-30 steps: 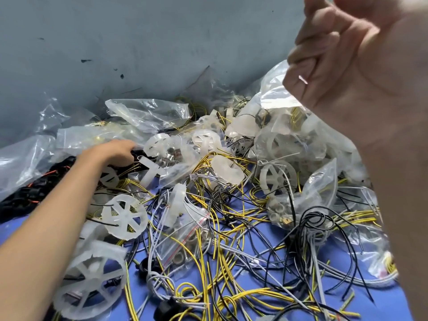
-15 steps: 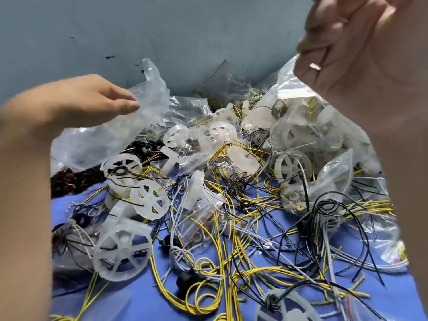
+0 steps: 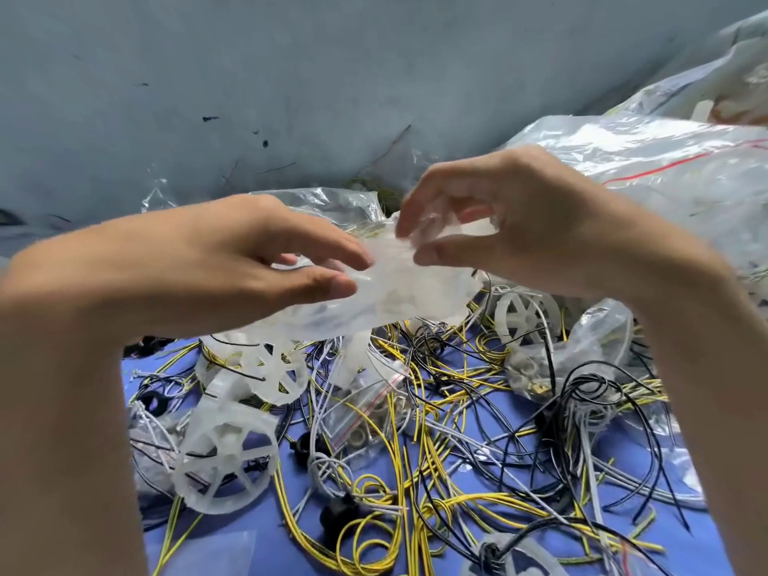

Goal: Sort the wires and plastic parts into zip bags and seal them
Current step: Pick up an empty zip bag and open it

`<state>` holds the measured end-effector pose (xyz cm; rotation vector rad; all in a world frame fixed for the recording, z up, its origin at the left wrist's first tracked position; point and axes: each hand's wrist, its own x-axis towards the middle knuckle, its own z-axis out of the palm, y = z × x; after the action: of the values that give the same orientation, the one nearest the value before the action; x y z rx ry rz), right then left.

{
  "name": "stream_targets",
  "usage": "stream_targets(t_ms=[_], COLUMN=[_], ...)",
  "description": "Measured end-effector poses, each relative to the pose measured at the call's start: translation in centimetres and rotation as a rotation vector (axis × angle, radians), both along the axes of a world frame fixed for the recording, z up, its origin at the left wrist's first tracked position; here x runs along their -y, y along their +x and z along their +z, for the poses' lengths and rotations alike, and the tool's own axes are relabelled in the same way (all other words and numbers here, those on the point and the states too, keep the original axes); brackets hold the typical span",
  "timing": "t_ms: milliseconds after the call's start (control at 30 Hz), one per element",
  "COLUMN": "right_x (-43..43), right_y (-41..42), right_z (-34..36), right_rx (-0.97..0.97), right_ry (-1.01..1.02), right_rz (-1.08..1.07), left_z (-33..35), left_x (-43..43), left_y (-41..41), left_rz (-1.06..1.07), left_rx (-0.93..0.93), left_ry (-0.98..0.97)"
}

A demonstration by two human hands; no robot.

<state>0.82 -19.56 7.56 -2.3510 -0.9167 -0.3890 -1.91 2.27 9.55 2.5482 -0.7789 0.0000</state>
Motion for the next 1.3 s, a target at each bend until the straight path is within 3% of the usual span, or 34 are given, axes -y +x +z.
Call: stream_targets(t_ms=[300, 600, 967, 1133, 1300], right_x=[0.5, 1.0, 1.3, 1.4, 1.3], right_y=[-0.3, -0.6, 0.3, 0.2, 0.7], right_z=[0.4, 1.1, 0.9, 0.9, 0.7], right_rx=[0.146, 0.25, 0.215, 0.234, 0.185], right_ry=[0.303, 0.52, 0.708, 0.724, 0.685], right_rz=[0.05, 0.136, 0.14, 0.096, -0.038], left_z=[-0.9, -1.5, -2.9, -4.6, -4.7], left_x=[-0.9, -1.9, -2.2, -1.7, -1.5], left_y=[1.9, 2.8, 4.3, 5.0, 5.4], left_rz=[0.026, 0.156, 0.171, 0.086, 0.052], left_rx=[0.135, 0.263, -0.12, -0.286, -0.197], left_ry=[-0.194, -0.081, -0.036, -0.196, -0.527])
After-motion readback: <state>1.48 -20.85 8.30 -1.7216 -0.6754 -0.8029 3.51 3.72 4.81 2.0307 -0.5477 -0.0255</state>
